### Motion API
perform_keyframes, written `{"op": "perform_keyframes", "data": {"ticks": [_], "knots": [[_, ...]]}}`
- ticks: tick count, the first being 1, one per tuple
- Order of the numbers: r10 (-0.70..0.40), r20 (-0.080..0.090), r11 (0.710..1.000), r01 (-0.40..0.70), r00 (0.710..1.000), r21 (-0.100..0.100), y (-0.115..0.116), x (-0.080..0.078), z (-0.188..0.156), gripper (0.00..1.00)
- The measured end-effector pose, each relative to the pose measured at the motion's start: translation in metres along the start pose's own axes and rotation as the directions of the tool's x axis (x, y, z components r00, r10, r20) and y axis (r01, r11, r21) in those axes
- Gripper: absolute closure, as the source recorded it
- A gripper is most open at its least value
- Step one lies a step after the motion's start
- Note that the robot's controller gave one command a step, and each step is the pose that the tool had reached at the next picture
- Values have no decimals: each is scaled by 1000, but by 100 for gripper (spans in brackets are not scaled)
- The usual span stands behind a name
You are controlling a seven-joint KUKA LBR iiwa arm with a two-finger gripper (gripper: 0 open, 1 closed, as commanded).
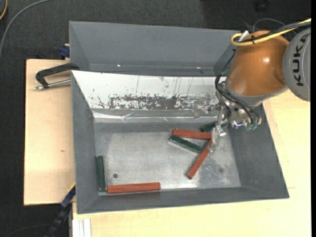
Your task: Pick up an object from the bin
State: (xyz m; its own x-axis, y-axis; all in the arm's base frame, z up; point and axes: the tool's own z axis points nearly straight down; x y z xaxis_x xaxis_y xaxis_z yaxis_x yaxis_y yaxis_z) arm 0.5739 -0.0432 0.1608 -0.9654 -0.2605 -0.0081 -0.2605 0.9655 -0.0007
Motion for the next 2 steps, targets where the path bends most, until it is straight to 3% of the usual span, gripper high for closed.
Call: {"op": "perform_keyframes", "data": {"ticks": [1, 2], "knots": [[392, -8, 920, -392, 920, 1, 53, -23, 90, 0], [394, -6, 919, -394, 919, 1, 53, -23, 89, 100]]}}
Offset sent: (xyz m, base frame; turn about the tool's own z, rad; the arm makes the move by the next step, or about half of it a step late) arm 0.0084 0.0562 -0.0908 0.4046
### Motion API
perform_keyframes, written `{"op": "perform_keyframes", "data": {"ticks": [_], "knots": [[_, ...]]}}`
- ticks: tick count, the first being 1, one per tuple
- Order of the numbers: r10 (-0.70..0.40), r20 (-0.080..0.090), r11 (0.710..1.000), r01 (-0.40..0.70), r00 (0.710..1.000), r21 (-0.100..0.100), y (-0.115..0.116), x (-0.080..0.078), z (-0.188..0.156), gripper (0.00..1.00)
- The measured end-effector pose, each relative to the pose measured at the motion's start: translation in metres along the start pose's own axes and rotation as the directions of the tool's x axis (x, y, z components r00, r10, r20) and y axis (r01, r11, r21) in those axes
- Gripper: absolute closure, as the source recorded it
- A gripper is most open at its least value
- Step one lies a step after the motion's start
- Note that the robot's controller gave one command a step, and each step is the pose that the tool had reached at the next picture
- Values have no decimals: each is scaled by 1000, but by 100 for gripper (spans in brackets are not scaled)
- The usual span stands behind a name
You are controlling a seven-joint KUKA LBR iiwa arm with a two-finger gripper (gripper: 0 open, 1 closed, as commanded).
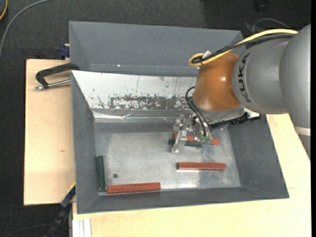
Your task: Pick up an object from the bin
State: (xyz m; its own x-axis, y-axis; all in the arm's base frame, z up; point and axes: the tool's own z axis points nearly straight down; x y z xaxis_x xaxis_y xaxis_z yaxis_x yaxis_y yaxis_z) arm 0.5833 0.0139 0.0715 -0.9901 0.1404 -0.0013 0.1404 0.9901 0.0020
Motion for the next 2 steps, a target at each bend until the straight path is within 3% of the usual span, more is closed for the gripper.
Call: {"op": "perform_keyframes", "data": {"ticks": [1, 2], "knots": [[-456, -2, 890, 456, 890, 2, -43, 9, 1, 100], [-653, 11, 757, 653, 757, 7, -12, 41, -212, 100]]}}
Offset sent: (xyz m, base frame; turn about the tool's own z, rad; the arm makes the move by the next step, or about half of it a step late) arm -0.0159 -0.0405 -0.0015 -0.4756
